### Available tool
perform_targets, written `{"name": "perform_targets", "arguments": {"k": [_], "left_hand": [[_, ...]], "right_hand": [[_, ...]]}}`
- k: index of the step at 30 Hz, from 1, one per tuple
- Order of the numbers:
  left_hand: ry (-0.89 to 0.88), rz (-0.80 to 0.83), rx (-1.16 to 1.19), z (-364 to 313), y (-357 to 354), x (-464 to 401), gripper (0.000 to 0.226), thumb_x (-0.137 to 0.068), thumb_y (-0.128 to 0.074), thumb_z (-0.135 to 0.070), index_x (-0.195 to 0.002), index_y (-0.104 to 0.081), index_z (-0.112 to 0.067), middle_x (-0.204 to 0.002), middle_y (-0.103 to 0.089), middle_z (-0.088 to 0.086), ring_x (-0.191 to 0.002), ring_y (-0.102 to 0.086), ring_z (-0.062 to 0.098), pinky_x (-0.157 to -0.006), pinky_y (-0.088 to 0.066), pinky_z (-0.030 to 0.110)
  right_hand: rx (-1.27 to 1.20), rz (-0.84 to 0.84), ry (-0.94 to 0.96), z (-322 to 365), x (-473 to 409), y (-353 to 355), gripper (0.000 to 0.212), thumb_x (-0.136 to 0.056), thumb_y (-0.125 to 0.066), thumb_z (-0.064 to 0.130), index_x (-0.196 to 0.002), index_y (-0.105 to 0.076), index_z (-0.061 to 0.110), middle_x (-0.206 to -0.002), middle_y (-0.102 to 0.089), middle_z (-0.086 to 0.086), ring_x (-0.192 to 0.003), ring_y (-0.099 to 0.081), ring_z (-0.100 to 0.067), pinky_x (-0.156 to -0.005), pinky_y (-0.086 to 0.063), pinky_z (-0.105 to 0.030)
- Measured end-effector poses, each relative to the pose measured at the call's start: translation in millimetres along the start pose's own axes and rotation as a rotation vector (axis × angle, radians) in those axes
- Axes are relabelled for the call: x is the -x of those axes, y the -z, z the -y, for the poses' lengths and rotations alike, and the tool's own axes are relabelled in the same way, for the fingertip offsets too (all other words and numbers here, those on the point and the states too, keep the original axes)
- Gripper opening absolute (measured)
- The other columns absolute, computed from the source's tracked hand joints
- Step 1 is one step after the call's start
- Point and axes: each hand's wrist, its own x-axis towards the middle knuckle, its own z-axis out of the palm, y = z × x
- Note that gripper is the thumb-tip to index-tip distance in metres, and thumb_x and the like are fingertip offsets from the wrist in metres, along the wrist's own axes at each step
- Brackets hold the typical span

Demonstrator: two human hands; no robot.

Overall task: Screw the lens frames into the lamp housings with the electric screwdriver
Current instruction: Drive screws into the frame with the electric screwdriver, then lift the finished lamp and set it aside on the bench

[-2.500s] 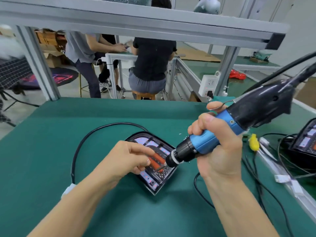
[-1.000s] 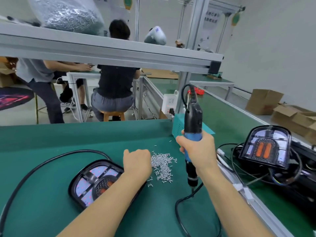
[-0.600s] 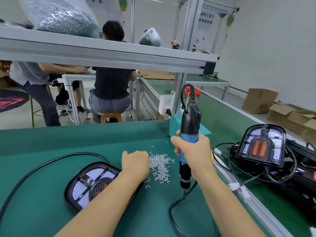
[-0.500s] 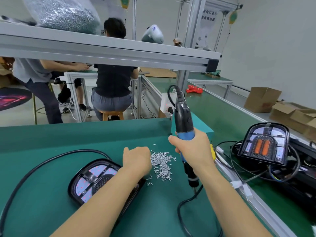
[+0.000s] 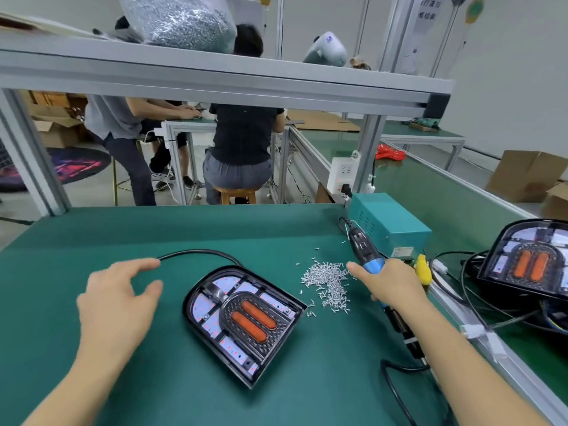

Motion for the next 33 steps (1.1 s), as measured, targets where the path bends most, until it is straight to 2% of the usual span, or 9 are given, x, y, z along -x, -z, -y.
{"name": "perform_targets", "arguments": {"k": [4, 7, 10, 13, 17, 22, 25, 29, 33], "left_hand": [[0.028, 0.044, -0.037, 26, 1, 23, 0.029, -0.08, -0.07, -0.007, -0.108, -0.068, -0.016, -0.118, -0.063, 0.009, -0.113, -0.052, 0.035, -0.098, -0.039, 0.052], [0.032, 0.162, -0.061, 31, -11, 43, 0.032, -0.083, -0.071, -0.02, -0.114, -0.065, -0.017, -0.12, -0.062, 0.007, -0.117, -0.05, 0.032, -0.099, -0.037, 0.046], [0.067, 0.239, -0.071, 22, -25, 55, 0.039, -0.088, -0.062, -0.038, -0.123, -0.058, -0.021, -0.123, -0.061, -0.001, -0.124, -0.047, 0.024, -0.102, -0.031, 0.042], [0.076, 0.249, -0.006, 13, -34, 59, 0.042, -0.089, -0.057, -0.044, -0.126, -0.051, -0.025, -0.119, -0.06, -0.006, -0.125, -0.045, 0.022, -0.105, -0.026, 0.043], [0.107, 0.273, 0.019, 8, -41, 58, 0.065, -0.089, -0.059, -0.042, -0.143, -0.032, -0.019, -0.132, -0.054, -0.002, -0.127, -0.04, 0.023, -0.106, -0.023, 0.041], [0.083, 0.293, 0.029, 12, -38, 54, 0.063, -0.09, -0.058, -0.038, -0.144, -0.032, -0.019, -0.134, -0.054, -0.003, -0.119, -0.046, 0.027, -0.105, -0.026, 0.042], [0.031, 0.239, -0.085, 19, -28, 49, 0.055, -0.089, -0.061, -0.036, -0.138, -0.044, -0.017, -0.13, -0.058, 0.0, -0.108, -0.052, 0.031, -0.097, -0.034, 0.043], [0.039, 0.019, -0.319, 42, -5, 36, 0.049, -0.082, -0.07, -0.029, -0.126, -0.058, -0.011, -0.123, -0.061, 0.013, -0.118, -0.045, 0.037, -0.093, -0.034, 0.049], [0.154, 0.105, -0.499, 64, 13, 28, 0.059, -0.083, -0.066, -0.035, -0.135, -0.048, -0.013, -0.139, -0.048, 0.01, -0.127, -0.036, 0.035, -0.098, -0.032, 0.047]], "right_hand": [[-0.034, -0.014, -0.008, 1, -2, -1, 0.066, -0.076, -0.06, 0.073, -0.075, -0.06, 0.007, -0.07, -0.069, -0.008, -0.06, -0.064, -0.021, -0.058, -0.051, -0.031], [-0.051, -0.029, -0.009, 0, -5, -2, 0.062, -0.076, -0.064, 0.068, -0.075, -0.061, 0.006, -0.064, -0.068, -0.007, -0.049, -0.059, -0.016, -0.05, -0.044, -0.026], [-0.004, 0.004, -0.035, -3, -12, -4, 0.063, -0.078, -0.061, 0.068, -0.075, -0.061, 0.004, -0.068, -0.069, -0.009, -0.055, -0.06, -0.018, -0.054, -0.046, -0.028], [0.075, 0.065, -0.061, -12, -18, -8, 0.061, -0.082, -0.057, 0.067, -0.068, -0.054, 0.008, -0.062, -0.066, -0.006, -0.055, -0.056, -0.017, -0.052, -0.042, -0.028], [0.088, 0.068, -0.076, -20, -20, -10, 0.054, -0.085, -0.058, 0.061, -0.068, -0.051, 0.01, -0.057, -0.063, -0.003, -0.053, -0.054, -0.015, -0.049, -0.039, -0.027], [0.249, 0.056, -0.035, -18, -21, -9, 0.046, -0.088, -0.058, 0.054, -0.072, -0.04, 0.015, -0.07, -0.048, 0.0, -0.073, -0.053, -0.022, -0.053, -0.034, -0.029], [0.323, 0.038, -0.009, -15, -22, -11, 0.042, -0.088, -0.057, 0.054, -0.087, -0.048, 0.014, -0.084, -0.052, -0.002, -0.083, -0.052, -0.025, -0.066, -0.039, -0.028], [0.417, -0.008, 0.011, -11, -19, -12, 0.044, -0.087, -0.055, 0.059, -0.091, -0.049, 0.016, -0.089, -0.054, -0.002, -0.083, -0.052, -0.024, -0.066, -0.041, -0.027], [0.6, 0.002, 0.058, -5, -15, -9, 0.049, -0.088, -0.048, 0.066, -0.088, -0.049, 0.017, -0.088, -0.056, 0.001, -0.089, -0.061, -0.021, -0.066, -0.044, -0.027]]}}
